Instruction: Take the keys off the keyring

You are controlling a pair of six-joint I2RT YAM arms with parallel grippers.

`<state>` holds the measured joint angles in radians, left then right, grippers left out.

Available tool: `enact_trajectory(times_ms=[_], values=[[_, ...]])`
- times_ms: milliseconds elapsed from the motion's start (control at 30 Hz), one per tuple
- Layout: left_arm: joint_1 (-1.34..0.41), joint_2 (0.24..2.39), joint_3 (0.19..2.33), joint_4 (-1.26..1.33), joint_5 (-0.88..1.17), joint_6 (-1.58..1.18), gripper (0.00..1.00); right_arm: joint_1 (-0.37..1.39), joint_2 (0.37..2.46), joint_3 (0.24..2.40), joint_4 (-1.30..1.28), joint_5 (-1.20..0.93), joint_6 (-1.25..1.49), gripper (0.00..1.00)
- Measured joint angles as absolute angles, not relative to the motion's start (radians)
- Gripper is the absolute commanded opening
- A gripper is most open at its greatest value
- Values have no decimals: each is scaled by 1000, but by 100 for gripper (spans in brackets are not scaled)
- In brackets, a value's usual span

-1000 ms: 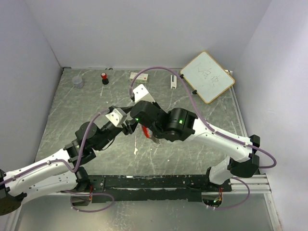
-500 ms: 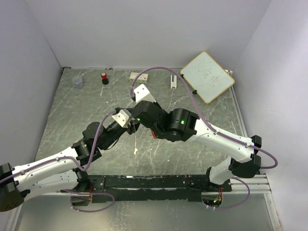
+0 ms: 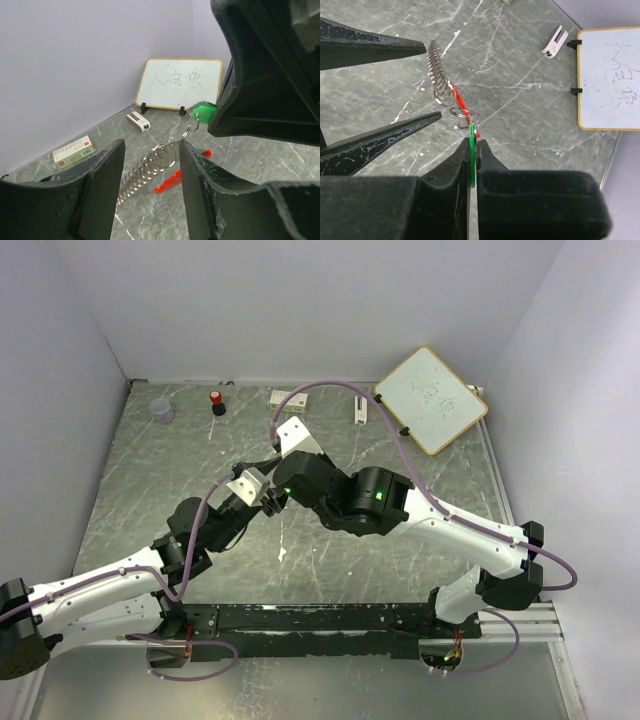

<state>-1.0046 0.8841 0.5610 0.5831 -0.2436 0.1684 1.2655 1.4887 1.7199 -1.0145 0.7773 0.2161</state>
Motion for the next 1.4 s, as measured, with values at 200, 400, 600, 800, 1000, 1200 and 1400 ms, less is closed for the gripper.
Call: enact_trajectory(times_ms=[200, 400, 600, 800, 1000, 1200, 1400], values=[[-1005, 884, 561, 597, -242, 168, 62, 1267, 1487, 1715, -1015, 778, 216, 0], [-1005, 897, 561, 601, -241, 168, 66, 1272, 1487, 1713, -1015, 778, 216, 0], [-1005, 927, 559, 602, -241, 177, 75, 1276, 1487, 1713, -1015, 777, 216, 0], [-1005, 938, 548, 625, -239, 194, 75, 1279, 1487, 1710, -1015, 778, 215, 0], [-1005, 939, 528, 650, -240, 203, 75, 1280, 1487, 1709, -1013, 778, 212, 0], [-1005, 939, 510, 670, -242, 205, 74, 1283, 1486, 1707, -1011, 778, 212, 0], [-1005, 939, 509, 689, -242, 206, 74, 1285, 1480, 1707, -1011, 778, 212, 0]])
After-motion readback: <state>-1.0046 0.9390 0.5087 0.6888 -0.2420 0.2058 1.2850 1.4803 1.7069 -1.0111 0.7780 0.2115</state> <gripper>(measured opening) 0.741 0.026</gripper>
